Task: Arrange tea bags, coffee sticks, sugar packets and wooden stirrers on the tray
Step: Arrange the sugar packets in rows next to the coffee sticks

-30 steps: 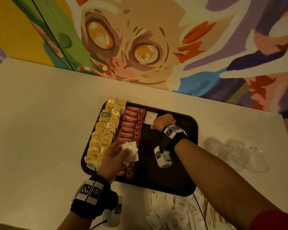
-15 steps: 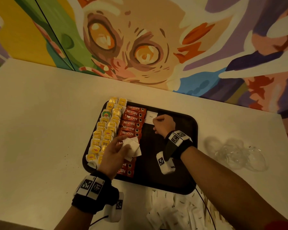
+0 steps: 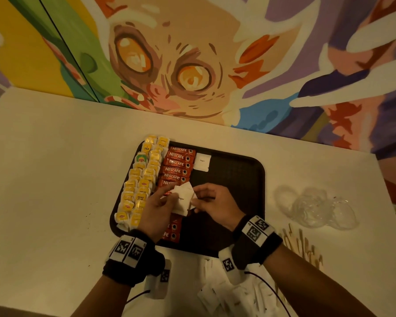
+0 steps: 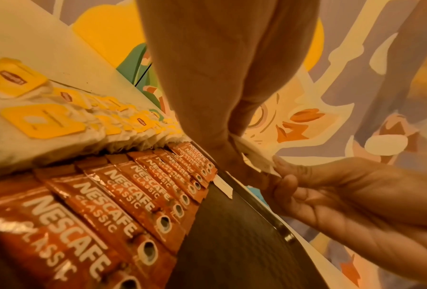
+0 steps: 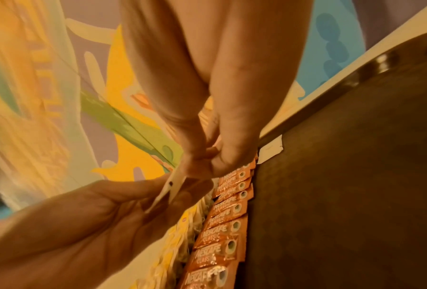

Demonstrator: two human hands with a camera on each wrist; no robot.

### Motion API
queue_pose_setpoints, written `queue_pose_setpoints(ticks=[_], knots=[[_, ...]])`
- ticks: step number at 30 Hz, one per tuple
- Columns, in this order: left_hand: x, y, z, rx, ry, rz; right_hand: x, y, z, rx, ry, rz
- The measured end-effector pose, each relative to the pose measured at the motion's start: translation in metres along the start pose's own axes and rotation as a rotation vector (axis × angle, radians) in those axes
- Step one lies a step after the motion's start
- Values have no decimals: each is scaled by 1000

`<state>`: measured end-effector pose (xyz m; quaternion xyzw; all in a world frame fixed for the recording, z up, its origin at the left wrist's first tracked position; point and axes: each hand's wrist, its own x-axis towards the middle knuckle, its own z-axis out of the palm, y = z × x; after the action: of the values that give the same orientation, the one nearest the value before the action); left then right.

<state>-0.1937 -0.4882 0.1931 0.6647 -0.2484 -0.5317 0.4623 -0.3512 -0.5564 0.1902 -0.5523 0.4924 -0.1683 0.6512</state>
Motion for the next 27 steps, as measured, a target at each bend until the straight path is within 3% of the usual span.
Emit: queue_pose_setpoints(ticks=[5,9,18,27], knots=[[1,-3,-5,96,77,60,4,1,-10,47,105,42],[3,-8,-10,55,171,7,20,6,-22,103,253,128],[6,-15,-11,14,146,-25,86,15,-53,227,613,326],[6,-15,-11,-27,152,-47,106,7,-64,-227,538,483]])
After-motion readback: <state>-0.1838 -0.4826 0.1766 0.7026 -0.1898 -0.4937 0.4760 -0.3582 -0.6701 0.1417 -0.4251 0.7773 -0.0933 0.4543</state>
